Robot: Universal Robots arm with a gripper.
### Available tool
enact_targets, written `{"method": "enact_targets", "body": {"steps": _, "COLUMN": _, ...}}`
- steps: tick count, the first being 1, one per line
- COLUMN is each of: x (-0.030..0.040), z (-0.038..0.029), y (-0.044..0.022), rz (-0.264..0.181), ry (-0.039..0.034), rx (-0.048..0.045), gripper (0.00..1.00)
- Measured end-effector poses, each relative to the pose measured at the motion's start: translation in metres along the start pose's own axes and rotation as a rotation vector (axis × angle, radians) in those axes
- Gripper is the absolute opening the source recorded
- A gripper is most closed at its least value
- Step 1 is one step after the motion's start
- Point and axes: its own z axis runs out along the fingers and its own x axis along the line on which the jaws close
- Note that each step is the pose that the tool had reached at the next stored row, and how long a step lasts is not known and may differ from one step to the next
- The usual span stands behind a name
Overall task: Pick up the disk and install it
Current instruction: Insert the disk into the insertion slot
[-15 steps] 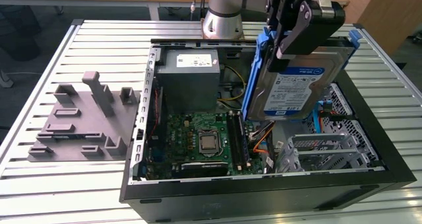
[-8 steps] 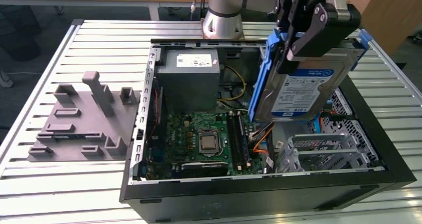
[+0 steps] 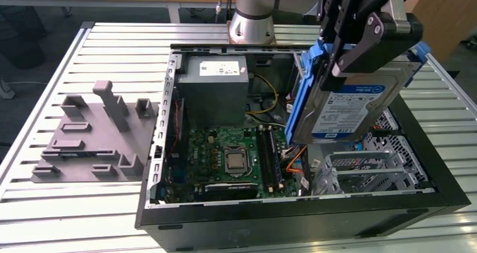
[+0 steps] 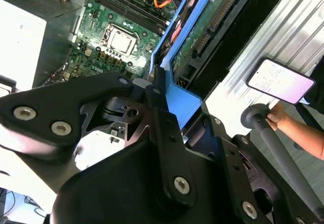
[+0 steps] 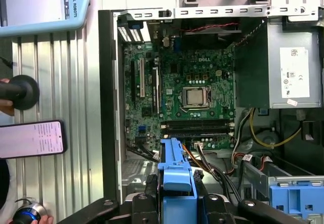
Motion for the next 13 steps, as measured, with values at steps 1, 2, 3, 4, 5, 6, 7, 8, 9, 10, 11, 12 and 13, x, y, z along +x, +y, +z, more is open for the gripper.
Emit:
{"method": "enact_targets", "body": {"steps": 1, "x": 0.0005, "z": 0.0000, "y": -0.0005, "rz": 0.000, "ry": 0.0000, "rx": 0.0000, "gripper": 0.36}}
{"method": "enact_targets", "body": {"steps": 2, "x": 0.0008, "z": -0.0001, "y": -0.0014, "rz": 0.000, "ry": 0.0000, "rx": 0.0000, "gripper": 0.36}}
{"method": "enact_targets", "body": {"steps": 3, "x": 0.0010, "z": -0.0001, "y": -0.0025, "rz": 0.000, "ry": 0.0001, "rx": 0.0000, "gripper": 0.36}}
{"method": "enact_targets", "body": {"steps": 4, "x": 0.0012, "z": -0.0001, "y": -0.0037, "rz": 0.000, "ry": 0.0000, "rx": 0.0000, "gripper": 0.36}}
{"method": "enact_targets", "body": {"steps": 5, "x": 0.0013, "z": -0.0001, "y": -0.0053, "rz": 0.000, "ry": 0.0000, "rx": 0.0000, "gripper": 0.36}}
{"method": "enact_targets", "body": {"steps": 6, "x": 0.0014, "z": -0.0001, "y": -0.0072, "rz": 0.000, "ry": 0.0000, "rx": 0.0000, "gripper": 0.36}}
{"method": "enact_targets", "body": {"steps": 7, "x": 0.0015, "z": -0.0001, "y": -0.0094, "rz": 0.000, "ry": 0.0000, "rx": 0.0001, "gripper": 0.36}}
{"method": "enact_targets", "body": {"steps": 8, "x": 0.0015, "z": -0.0002, "y": -0.0113, "rz": 0.000, "ry": 0.0001, "rx": 0.0000, "gripper": 0.36}}
{"method": "enact_targets", "body": {"steps": 9, "x": 0.0015, "z": -0.0002, "y": -0.0134, "rz": 0.000, "ry": 0.0000, "rx": 0.0000, "gripper": 0.36}}
{"method": "enact_targets", "body": {"steps": 10, "x": 0.0017, "z": -0.0001, "y": -0.0154, "rz": 0.000, "ry": -0.0001, "rx": 0.0000, "gripper": 0.36}}
{"method": "enact_targets", "body": {"steps": 11, "x": 0.0017, "z": -0.0001, "y": -0.0175, "rz": 0.000, "ry": -0.0001, "rx": 0.0000, "gripper": 0.36}}
{"method": "enact_targets", "body": {"steps": 12, "x": 0.0018, "z": -0.0001, "y": -0.0195, "rz": 0.000, "ry": -0.0001, "rx": 0.0000, "gripper": 0.36}}
{"method": "enact_targets", "body": {"steps": 13, "x": 0.0018, "z": -0.0002, "y": -0.0214, "rz": 0.000, "ry": 0.0000, "rx": 0.0000, "gripper": 0.36}}
